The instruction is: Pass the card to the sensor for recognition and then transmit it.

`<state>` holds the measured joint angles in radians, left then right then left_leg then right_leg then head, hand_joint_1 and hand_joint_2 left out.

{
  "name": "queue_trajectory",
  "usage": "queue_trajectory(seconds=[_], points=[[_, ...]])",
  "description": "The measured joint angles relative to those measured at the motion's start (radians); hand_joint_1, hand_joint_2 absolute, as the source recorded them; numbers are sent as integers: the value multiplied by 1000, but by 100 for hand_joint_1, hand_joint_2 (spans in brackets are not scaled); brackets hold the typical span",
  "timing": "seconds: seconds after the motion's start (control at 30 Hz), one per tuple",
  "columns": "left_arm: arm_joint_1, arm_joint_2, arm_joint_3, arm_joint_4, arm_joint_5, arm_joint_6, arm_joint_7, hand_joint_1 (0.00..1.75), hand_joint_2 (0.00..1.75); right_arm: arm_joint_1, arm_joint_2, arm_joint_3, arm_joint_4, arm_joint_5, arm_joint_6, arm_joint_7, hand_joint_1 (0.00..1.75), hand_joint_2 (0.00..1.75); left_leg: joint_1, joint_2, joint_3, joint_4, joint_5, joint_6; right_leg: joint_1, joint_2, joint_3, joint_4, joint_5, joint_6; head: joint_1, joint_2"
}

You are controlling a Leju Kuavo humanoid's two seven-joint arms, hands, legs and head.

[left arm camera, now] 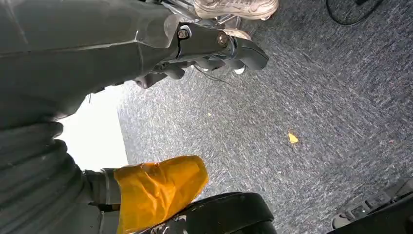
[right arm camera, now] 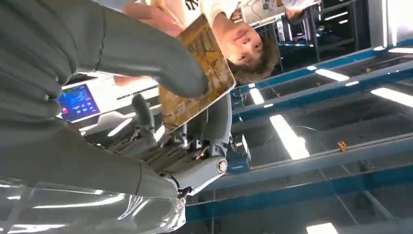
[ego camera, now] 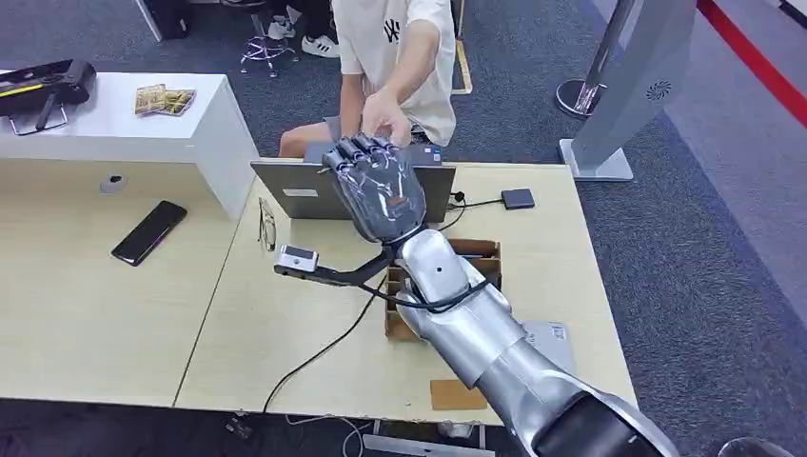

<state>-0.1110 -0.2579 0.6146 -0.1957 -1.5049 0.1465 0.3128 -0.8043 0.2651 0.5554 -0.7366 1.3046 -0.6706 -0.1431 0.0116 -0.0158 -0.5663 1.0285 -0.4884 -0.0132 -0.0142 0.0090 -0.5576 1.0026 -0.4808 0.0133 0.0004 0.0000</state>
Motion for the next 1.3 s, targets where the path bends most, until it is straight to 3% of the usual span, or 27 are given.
queue_trajectory(seconds=[0.43,0.7,0.87,1.03,1.3], points=[[0,0,-2,0,0,0,1,0,175,-3,5,-10,35,-32,0,-24,175,175,0,0,0,0,0,0,0,0,0,0,0,0,0,0],[0,0,-2,0,0,0,0,0,175,-2,13,-31,50,-127,0,-72,175,175,0,0,0,0,0,-1,0,0,0,0,0,0,0,0],[0,0,-2,0,1,2,0,0,175,9,17,-69,29,-322,5,-144,175,175,0,0,0,0,0,-1,0,0,0,0,0,0,0,0],[1,0,-1,0,4,5,0,0,175,68,16,-150,-87,-591,43,-212,175,175,0,0,0,0,0,-1,0,0,-1,0,0,0,0,0],[2,0,7,0,6,11,-1,0,175,162,3,-267,-233,-780,98,-249,175,175,0,0,0,0,0,-1,0,0,-1,0,0,0,0,0]])
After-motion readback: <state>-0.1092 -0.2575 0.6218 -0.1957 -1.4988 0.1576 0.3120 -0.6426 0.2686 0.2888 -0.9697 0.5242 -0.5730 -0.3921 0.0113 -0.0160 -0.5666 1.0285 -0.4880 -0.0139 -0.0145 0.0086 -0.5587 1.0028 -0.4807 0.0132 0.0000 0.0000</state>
